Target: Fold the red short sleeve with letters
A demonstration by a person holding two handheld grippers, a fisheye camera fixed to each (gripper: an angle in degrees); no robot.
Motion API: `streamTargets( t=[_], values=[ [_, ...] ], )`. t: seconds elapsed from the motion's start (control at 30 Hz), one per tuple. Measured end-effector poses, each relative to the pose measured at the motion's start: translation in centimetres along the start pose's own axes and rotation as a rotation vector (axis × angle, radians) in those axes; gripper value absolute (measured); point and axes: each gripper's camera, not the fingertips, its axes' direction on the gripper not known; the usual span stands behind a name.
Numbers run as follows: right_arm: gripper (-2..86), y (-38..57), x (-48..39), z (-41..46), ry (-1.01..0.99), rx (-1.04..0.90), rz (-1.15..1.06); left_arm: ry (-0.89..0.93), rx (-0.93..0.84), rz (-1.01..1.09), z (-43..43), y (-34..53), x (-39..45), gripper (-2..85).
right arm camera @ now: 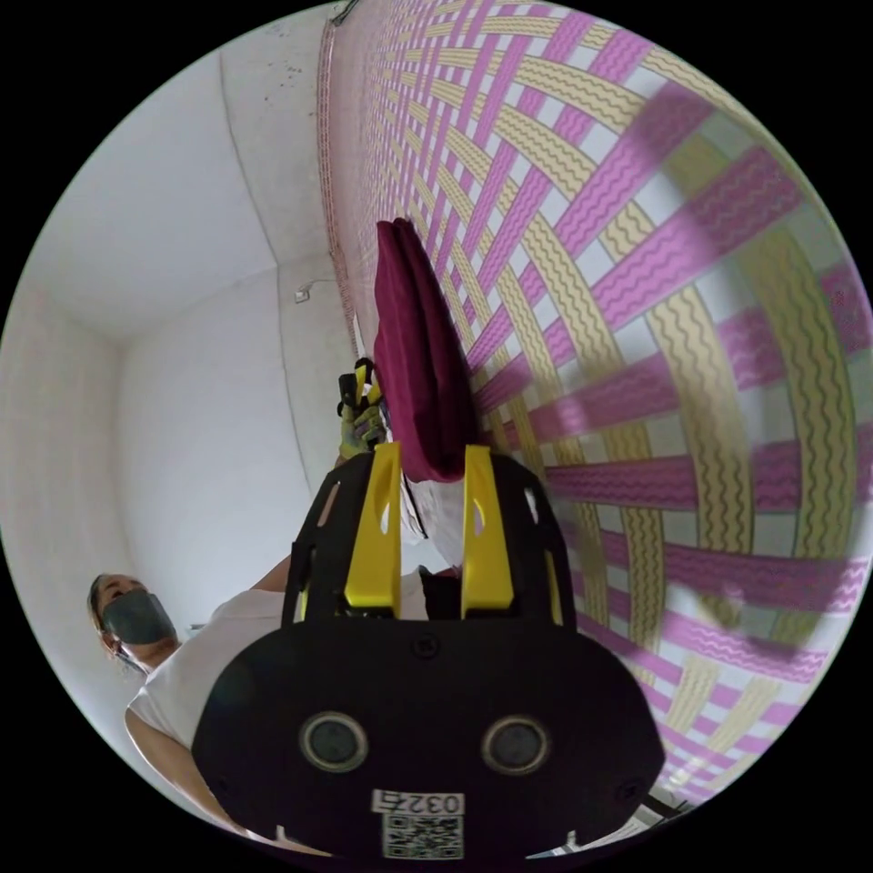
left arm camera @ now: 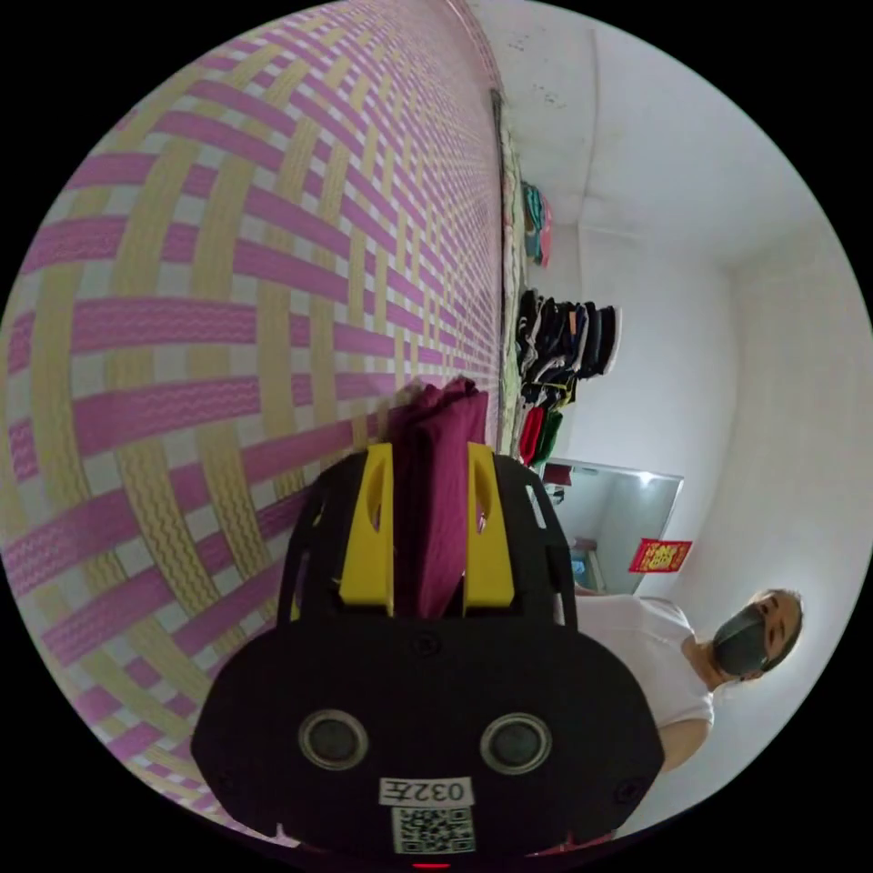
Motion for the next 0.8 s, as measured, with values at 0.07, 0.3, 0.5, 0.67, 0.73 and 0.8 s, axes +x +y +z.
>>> streamTargets(
  t=[0.07, 0.3, 0.5, 0.67, 0.73, 0.8],
  values=[
    [9.4, 1.0, 0.3, 0.5, 0.017, -0.007, -0.01, -0.01, 0.005, 0.044, -0.1, 0.1, 0.5, 7.3],
    [5.4, 4.7, 1.2, 2.0, 0.061, 0.049, -0.03, 0.016, 0.157, 0.0, -0.6, 3.2, 1.5, 1.4],
    [4.6, 11.5, -0.8, 1.5, 0.086, 0.146, -0.155, 0.172, 0.23, 0.0, -0.7, 7.2, 4.5, 0.6],
    [4.5, 19.7, -2.3, -0.2, 0.156, 0.224, -0.236, 0.216, 0.159, 0.073, 1.8, 7.9, 9.8, 0.4],
    [4.5, 22.7, -2.5, -1.3, 0.194, 0.258, -0.251, 0.248, 0.143, 0.097, 3.2, 7.8, 11.7, 0.4],
    [4.5, 25.6, -2.5, -2.9, 0.212, 0.297, -0.263, 0.268, 0.119, 0.117, 4.9, 7.5, 13.8, 0.4]
  ],
)
